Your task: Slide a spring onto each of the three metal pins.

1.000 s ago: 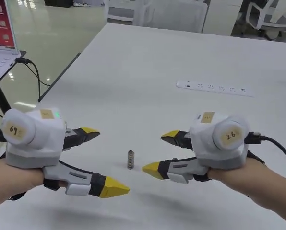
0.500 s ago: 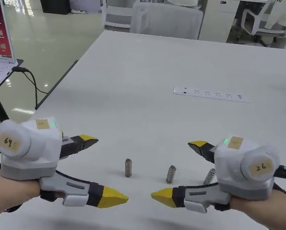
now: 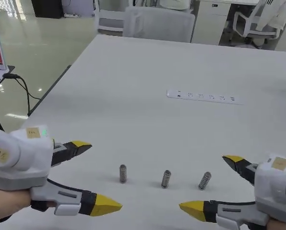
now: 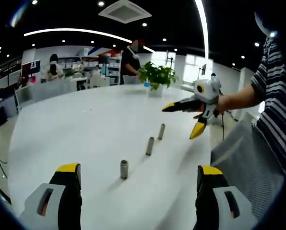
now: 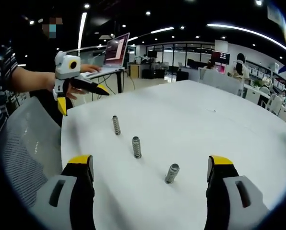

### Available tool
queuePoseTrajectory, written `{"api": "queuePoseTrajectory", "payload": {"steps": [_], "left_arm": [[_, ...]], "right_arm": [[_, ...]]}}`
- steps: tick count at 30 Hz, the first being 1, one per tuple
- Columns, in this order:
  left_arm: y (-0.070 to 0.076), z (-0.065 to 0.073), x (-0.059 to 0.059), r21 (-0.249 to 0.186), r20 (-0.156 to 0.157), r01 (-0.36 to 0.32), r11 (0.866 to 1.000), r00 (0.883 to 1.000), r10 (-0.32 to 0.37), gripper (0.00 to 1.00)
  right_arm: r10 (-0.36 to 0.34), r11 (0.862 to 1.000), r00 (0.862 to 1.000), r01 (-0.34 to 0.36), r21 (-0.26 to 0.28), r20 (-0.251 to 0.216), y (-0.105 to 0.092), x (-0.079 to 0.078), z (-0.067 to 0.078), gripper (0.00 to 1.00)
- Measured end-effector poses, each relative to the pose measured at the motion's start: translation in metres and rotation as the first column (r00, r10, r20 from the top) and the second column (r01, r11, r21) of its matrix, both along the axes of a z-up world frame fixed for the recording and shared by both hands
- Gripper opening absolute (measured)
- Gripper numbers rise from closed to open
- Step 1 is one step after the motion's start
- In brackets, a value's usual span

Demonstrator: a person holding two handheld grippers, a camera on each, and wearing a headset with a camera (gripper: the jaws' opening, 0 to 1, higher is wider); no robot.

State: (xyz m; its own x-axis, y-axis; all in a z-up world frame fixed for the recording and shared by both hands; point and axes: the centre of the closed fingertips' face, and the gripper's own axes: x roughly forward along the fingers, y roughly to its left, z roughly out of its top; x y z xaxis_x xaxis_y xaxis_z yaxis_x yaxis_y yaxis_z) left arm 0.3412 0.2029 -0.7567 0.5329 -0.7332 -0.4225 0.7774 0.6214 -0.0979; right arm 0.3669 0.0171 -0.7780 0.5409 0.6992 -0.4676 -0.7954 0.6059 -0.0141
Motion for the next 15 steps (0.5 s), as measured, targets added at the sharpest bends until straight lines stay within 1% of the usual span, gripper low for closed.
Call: {"api": "queuePoseTrajectory", "payload": {"steps": [3, 5, 6, 9, 10, 12, 15], "left_arm": [[0.003, -0.001, -0.001, 0.01, -0.004, 0.002, 1.0, 1.0, -0.002, 0.98], [0.005, -0.001, -0.001, 0.012, -0.004, -0.005, 1.0, 1.0, 0.006, 0.98], [0.006, 0.0, -0.001, 0.01, -0.004, -0.009, 1.0, 1.0, 0.009, 0.98], [0.006, 0.001, -0.001, 0.011, -0.002, -0.015, 1.0, 1.0, 0.015, 0.98], [0.006, 0.0, -0.002, 0.012, -0.002, -0.014, 1.0, 1.0, 0.014, 0.98], [0.006, 0.0, -0.003, 0.01, -0.004, -0.014, 1.0, 1.0, 0.014, 0.98], [0.006, -0.001, -0.003, 0.015, -0.004, -0.014, 1.0, 1.0, 0.014, 0.98]], "right_arm": [[-0.006, 1.0, 1.0, 0.006, -0.013, -0.001, -0.008, -0.002, -0.003, 0.99], [-0.012, 1.0, 1.0, 0.012, -0.026, 0.014, -0.013, -0.002, -0.002, 0.99], [-0.015, 1.0, 1.0, 0.015, -0.023, 0.017, -0.014, -0.003, -0.001, 0.99], [-0.029, 0.999, 1.0, 0.029, 0.017, 0.01, -0.017, -0.003, 0.004, 0.99], [-0.032, 0.999, 0.999, 0.031, 0.021, 0.01, -0.018, -0.004, 0.005, 0.99], [-0.045, 0.999, 0.999, 0.044, 0.024, 0.012, -0.021, -0.004, 0.005, 0.99], [-0.05, 0.999, 0.999, 0.05, 0.01, 0.009, -0.024, -0.005, 0.0, 0.99]]}}
